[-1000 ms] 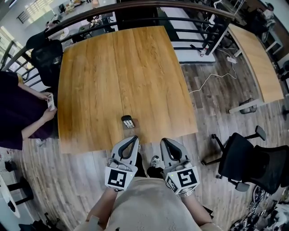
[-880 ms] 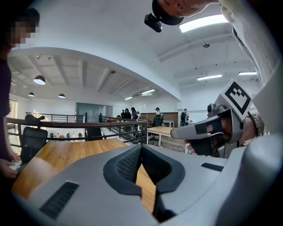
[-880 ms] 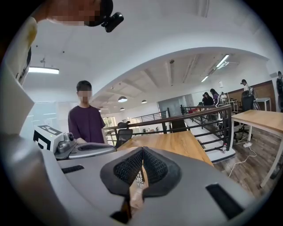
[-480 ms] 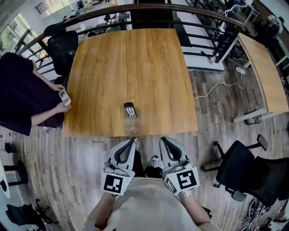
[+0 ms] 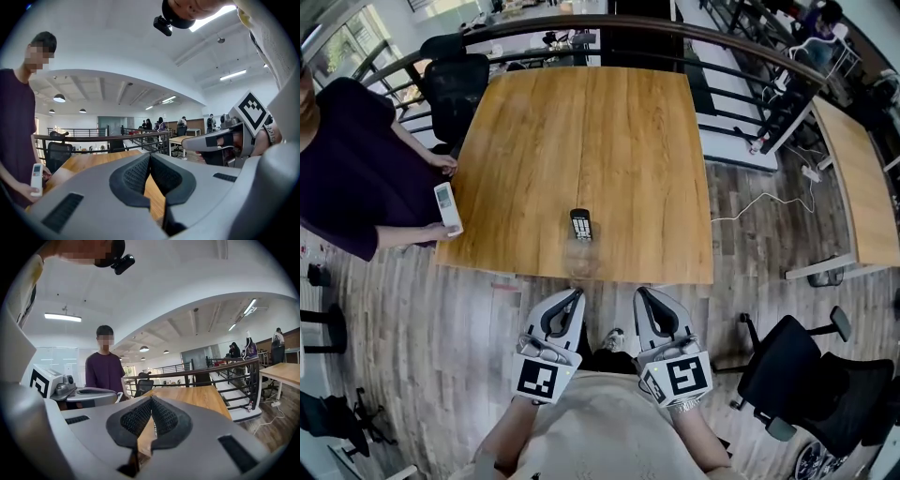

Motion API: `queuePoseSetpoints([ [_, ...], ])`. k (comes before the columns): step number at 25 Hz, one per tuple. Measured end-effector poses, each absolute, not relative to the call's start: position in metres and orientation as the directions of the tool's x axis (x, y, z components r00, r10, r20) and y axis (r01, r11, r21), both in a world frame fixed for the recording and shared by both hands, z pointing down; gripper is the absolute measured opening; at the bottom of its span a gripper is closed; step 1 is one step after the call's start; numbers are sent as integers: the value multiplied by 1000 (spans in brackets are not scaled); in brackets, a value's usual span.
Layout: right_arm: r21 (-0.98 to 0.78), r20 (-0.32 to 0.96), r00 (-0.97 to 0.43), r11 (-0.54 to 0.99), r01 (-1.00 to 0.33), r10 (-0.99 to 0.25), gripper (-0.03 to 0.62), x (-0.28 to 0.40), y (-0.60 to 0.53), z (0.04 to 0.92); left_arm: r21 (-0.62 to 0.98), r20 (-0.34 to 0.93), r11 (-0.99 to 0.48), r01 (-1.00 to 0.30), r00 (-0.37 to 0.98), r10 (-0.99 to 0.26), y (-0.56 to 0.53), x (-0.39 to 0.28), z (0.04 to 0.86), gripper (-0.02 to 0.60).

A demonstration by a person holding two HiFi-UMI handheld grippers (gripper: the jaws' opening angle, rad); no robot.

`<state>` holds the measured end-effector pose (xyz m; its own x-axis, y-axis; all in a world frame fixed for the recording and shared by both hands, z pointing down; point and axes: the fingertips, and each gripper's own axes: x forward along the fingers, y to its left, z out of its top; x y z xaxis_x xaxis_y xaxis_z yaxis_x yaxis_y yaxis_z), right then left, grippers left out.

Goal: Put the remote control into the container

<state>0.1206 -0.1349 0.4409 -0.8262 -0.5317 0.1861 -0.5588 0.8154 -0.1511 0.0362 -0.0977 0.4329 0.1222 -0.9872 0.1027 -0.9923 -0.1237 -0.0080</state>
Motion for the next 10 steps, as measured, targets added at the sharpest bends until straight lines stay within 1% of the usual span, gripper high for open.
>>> queuePoseSetpoints([
  [5,-152,194,-835,825,-544,-515,18,121,-130,447,-11,100,-100,-995,98,-990,-92,33,435,12],
  [10,-135,197,-841,836,-532,-503,18,120,-125,452,-14,102,-106,-994,104,-989,-87,38,444,11],
])
